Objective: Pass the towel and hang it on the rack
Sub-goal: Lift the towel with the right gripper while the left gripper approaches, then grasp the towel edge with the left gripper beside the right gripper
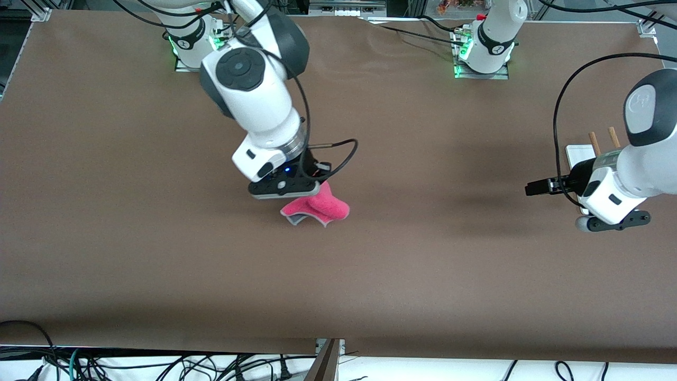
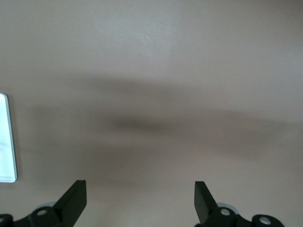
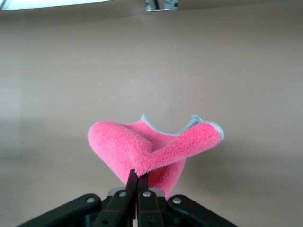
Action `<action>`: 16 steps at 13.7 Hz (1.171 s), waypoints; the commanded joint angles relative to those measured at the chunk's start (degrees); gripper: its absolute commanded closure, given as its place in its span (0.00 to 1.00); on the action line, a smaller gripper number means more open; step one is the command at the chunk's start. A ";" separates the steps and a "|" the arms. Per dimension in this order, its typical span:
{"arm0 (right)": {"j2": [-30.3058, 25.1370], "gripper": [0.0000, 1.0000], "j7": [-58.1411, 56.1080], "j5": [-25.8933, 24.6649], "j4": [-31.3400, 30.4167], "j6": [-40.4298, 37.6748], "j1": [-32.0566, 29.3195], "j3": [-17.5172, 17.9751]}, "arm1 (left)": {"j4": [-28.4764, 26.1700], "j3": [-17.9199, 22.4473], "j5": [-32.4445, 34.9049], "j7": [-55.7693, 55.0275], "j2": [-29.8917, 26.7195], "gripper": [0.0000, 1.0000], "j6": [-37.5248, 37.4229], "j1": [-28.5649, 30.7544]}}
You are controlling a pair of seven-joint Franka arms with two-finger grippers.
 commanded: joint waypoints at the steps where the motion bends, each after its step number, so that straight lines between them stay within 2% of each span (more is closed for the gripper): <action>1: 1.06 1.00 5.66 -0.25 1.76 3.24 4.02 -0.51 | 1.61 0.34 -0.95 0.31 1.52 0.00 -1.11 -1.89; 5: 0.97 1.00 8.22 -0.25 1.76 5.01 7.36 -0.42 | 1.69 -6.06 -0.78 14.61 1.35 0.00 -0.93 -2.51; 8: 0.97 1.00 10.33 -0.25 1.76 7.65 9.65 -0.42 | 0.64 -7.31 -5.50 30.75 2.92 0.00 0.20 -2.77; 10: 0.80 1.00 10.34 -0.25 1.76 7.74 10.01 -0.33 | 0.64 -7.48 -6.49 37.63 4.68 0.00 1.87 -2.95; 16: 0.62 1.00 10.25 -0.25 1.85 8.00 10.71 -0.25 | -0.77 -14.16 -11.85 60.04 9.51 0.00 13.82 -3.13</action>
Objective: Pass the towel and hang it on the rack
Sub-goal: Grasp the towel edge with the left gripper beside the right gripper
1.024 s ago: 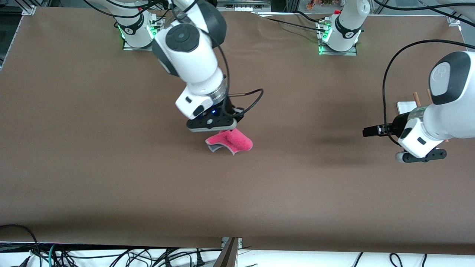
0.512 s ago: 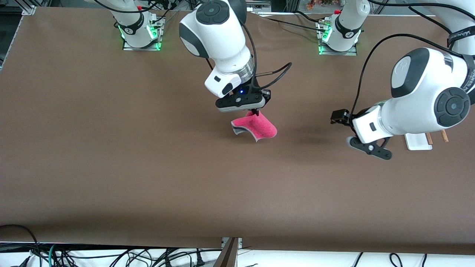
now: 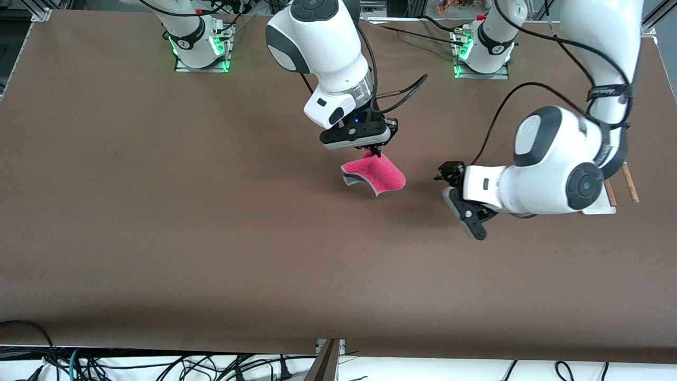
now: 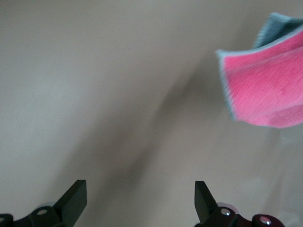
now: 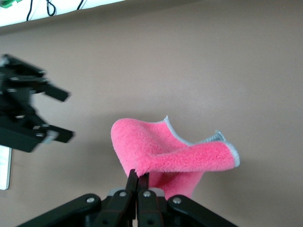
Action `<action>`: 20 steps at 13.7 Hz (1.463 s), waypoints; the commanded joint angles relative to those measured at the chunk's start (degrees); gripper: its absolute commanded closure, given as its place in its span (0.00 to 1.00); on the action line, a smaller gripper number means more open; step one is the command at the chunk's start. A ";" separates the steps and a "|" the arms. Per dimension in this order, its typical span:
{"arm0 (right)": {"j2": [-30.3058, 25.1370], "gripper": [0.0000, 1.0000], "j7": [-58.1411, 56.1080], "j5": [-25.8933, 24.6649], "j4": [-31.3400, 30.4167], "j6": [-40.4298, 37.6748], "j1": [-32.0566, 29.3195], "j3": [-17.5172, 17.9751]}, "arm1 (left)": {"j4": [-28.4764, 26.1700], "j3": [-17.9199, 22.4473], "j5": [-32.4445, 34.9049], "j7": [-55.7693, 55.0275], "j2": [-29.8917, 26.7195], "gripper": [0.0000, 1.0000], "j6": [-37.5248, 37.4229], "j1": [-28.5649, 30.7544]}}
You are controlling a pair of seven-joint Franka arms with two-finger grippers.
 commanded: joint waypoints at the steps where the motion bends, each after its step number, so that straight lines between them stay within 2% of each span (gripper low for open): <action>1: 0.42 1.00 0.74 -0.16 1.63 -0.13 0.90 -0.21 | -0.12 -2.25 -1.84 8.49 0.39 0.00 2.95 -0.27; 5: 0.42 1.00 0.56 -0.24 1.63 -0.04 1.16 -0.21 | -1.25 -7.79 -1.75 7.27 -1.97 0.00 2.61 0.07; 7: 0.42 1.00 0.38 -0.16 1.63 -0.04 1.16 -0.21 | -3.97 -7.97 -1.66 7.44 -4.17 0.00 2.52 0.25; 13: 0.33 1.00 0.30 -0.16 1.63 -0.13 1.16 -0.21 | -4.25 -7.88 -1.05 7.45 -3.56 0.00 4.45 -1.06; 15: 0.33 1.00 0.30 -0.16 1.63 -0.13 1.08 -0.21 | -4.25 -7.80 -0.96 7.36 -3.12 0.18 5.50 -2.03; 16: 0.33 1.00 0.21 -0.16 1.63 -0.13 1.08 -0.21 | -4.16 -7.80 -0.87 7.36 -3.12 0.46 5.77 -2.21; 18: 0.33 1.00 0.21 -0.16 1.63 -0.13 1.08 -0.21 | -3.81 -7.88 1.49 7.71 -3.12 0.86 5.77 -2.39; 19: 0.33 1.00 0.21 -0.16 1.63 -0.21 1.08 -0.21 | -3.81 -7.80 1.68 7.88 -3.12 1.00 5.68 -2.30; 20: 0.33 1.00 0.21 -0.16 1.63 -0.21 1.08 -0.21 | -3.90 -7.80 1.68 7.88 -3.12 1.00 5.51 -2.21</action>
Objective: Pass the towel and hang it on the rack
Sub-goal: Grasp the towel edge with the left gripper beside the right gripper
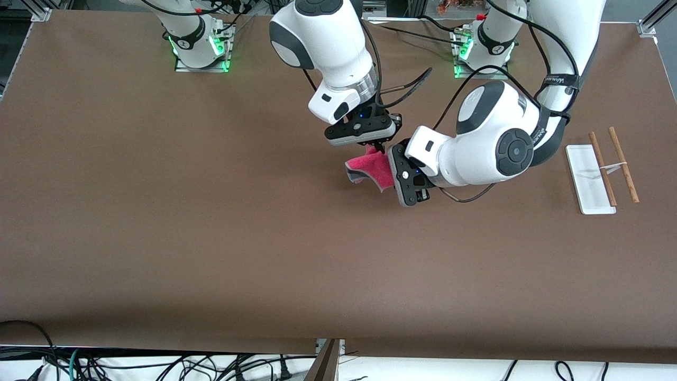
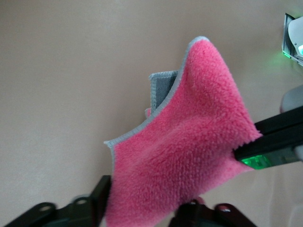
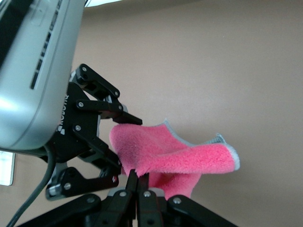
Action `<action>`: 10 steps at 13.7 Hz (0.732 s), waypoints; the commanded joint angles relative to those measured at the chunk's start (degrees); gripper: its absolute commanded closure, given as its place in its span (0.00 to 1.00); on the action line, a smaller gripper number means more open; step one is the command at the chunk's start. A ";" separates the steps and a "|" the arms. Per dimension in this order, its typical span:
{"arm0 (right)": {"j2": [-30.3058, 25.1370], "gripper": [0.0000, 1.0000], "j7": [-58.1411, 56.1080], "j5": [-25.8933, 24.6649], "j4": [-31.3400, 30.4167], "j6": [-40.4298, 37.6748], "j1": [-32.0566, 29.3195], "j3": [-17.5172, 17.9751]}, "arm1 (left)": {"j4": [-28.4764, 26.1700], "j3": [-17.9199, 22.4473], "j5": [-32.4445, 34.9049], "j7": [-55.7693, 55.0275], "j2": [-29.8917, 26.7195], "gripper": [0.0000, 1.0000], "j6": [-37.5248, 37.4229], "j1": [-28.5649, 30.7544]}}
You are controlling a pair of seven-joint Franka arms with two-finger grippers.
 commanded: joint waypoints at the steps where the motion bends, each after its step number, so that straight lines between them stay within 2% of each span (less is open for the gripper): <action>1: 0.33 1.00 0.21 -0.16 1.42 -0.31 0.40 -0.21 | -0.56 0.57 1.23 1.58 -0.71 1.00 0.59 -0.23; 10: 0.33 1.00 -0.32 -0.16 1.42 -0.31 0.32 -0.29 | -0.29 0.92 1.94 1.14 -1.15 1.00 -1.25 1.52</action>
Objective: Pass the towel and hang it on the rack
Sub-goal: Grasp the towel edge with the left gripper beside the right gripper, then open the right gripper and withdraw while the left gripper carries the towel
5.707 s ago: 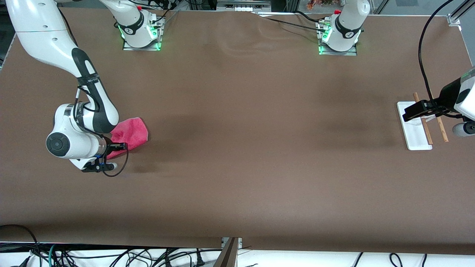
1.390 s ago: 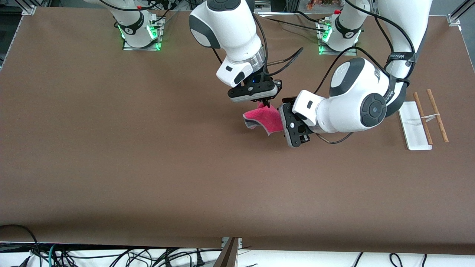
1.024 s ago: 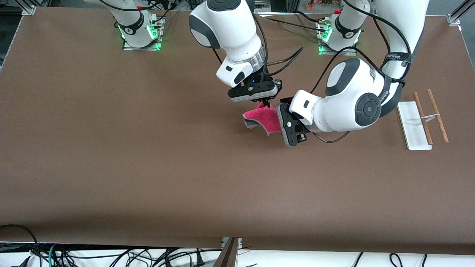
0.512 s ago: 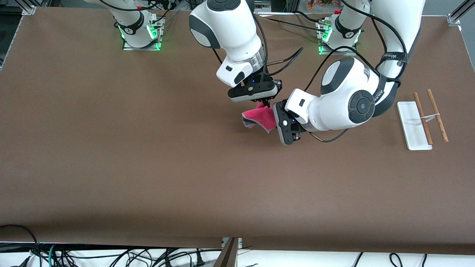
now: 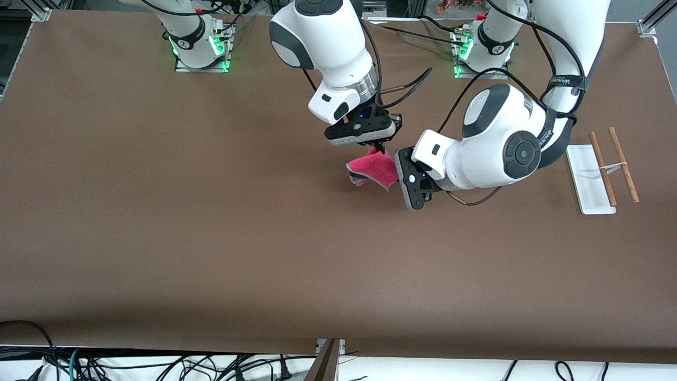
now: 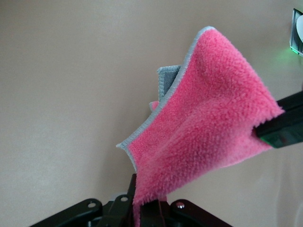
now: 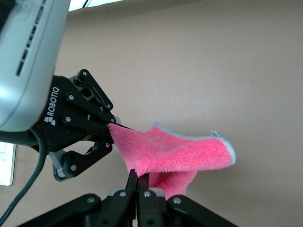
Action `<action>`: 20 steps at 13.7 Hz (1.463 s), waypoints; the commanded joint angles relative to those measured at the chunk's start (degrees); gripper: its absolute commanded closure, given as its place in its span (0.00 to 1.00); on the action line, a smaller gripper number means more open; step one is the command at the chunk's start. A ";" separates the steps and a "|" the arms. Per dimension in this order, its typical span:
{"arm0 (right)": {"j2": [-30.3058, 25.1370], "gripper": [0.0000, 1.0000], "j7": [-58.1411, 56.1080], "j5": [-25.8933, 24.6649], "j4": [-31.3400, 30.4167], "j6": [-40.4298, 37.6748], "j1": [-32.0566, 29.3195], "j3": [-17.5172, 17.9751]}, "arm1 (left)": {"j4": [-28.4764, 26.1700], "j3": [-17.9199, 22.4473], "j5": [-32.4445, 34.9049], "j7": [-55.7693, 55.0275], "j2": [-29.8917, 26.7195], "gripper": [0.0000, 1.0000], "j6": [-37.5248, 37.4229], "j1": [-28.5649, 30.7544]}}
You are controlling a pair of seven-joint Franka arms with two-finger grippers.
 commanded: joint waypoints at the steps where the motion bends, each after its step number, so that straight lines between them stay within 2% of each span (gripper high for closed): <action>1: 0.33 0.82 -0.27 -0.16 1.42 -0.35 0.23 -0.25 | -0.22 0.35 1.13 0.57 -1.18 1.00 -1.78 1.31; 2: 0.33 0.51 -0.27 -0.16 1.42 -0.27 0.14 -0.34 | -0.04 0.35 1.13 0.39 -1.27 1.00 -2.83 1.66; 3: 0.33 0.01 -1.23 -0.59 1.42 -0.18 -0.03 -0.43 | -0.04 0.35 1.13 0.30 -1.45 1.00 -3.71 2.45; 7: -0.11 0.00 -3.44 -0.60 1.33 -1.05 -0.12 -0.87 | 0.57 0.52 1.13 0.39 -1.80 1.00 -8.10 5.96; 11: -0.82 0.00 -6.41 -0.86 1.24 -1.75 -1.87 -0.87 | 0.93 0.44 2.35 0.83 -1.80 1.00 -13.99 12.90; 16: -2.22 0.00 -19.40 -0.86 1.24 -12.46 -9.95 -1.48 | 2.16 0.43 4.82 1.35 -2.06 1.00 -20.67 19.58; 20: -3.36 0.00 -27.68 -0.86 1.24 -17.13 -18.56 -1.49 | 2.07 0.43 6.32 4.69 -1.71 1.00 -22.78 24.85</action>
